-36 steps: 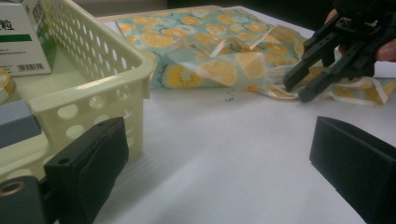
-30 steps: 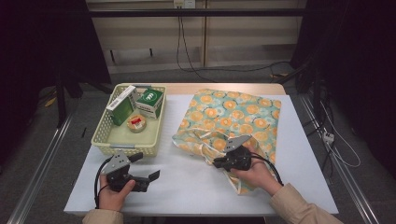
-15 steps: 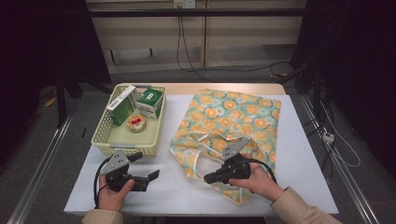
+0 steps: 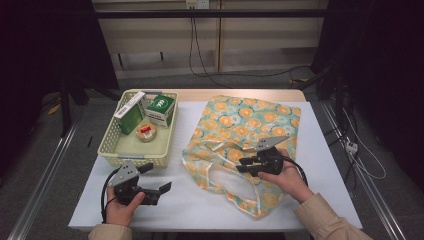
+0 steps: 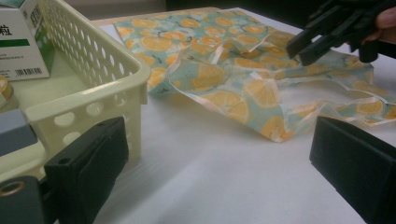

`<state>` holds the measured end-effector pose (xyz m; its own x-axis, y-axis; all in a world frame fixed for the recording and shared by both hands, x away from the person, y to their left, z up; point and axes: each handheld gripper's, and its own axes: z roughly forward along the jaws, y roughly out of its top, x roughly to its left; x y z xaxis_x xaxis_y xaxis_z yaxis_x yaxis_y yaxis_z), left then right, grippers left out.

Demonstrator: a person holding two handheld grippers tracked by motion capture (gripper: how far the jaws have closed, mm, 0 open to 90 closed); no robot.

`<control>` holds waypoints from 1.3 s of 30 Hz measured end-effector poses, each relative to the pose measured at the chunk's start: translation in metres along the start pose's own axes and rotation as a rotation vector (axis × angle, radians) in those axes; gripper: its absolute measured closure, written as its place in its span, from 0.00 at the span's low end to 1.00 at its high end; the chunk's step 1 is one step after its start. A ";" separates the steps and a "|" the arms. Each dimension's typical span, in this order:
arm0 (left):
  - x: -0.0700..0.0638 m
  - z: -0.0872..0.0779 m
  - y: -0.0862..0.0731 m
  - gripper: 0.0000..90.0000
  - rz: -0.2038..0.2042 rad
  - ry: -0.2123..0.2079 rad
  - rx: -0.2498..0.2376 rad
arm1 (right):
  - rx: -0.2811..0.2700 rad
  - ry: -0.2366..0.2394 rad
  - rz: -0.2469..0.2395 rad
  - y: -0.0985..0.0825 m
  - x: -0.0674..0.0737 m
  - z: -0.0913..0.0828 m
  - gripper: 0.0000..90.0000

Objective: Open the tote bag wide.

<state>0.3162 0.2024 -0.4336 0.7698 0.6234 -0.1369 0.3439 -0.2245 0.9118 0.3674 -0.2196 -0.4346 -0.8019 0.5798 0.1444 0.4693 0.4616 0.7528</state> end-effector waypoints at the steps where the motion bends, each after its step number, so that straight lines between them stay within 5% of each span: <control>1: 0.000 0.000 0.000 0.05 0.000 0.000 0.000 | 0.012 -0.024 -0.008 -0.003 -0.003 0.003 0.71; 3: 0.000 0.001 0.000 0.05 -0.003 0.000 0.000 | 0.038 -0.032 -0.009 -0.008 -0.005 0.009 0.68; 6: 0.001 0.001 -0.001 0.05 -0.002 0.000 0.002 | 0.098 -0.063 -0.092 -0.011 0.001 0.018 0.67; 10: 0.000 0.002 -0.001 0.05 -0.003 -0.004 0.005 | 0.068 -0.079 -0.116 -0.010 0.002 0.023 0.90; 13: 0.001 0.002 0.000 0.05 0.006 -0.005 0.004 | 0.046 -0.079 -0.097 -0.009 -0.002 0.023 0.98; 17: 0.001 0.002 -0.001 0.05 -0.010 -0.005 -0.002 | -0.010 -0.011 -0.023 0.001 -0.010 0.014 0.99; 27: 0.002 0.005 -0.002 0.05 -0.012 -0.008 0.007 | -0.088 -0.101 0.112 0.028 -0.066 0.003 0.99; 33: 0.003 0.005 -0.003 0.05 -0.015 -0.012 0.008 | -0.033 -0.151 0.177 0.016 -0.094 0.020 0.99; 39: 0.003 0.007 -0.004 0.05 -0.020 -0.013 0.009 | 0.007 -0.149 0.166 0.009 -0.099 0.034 0.98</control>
<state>0.3211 0.2004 -0.4402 0.7699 0.6178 -0.1602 0.3638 -0.2186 0.9055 0.4638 -0.2503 -0.4641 -0.6504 0.7405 0.1689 0.5929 0.3560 0.7223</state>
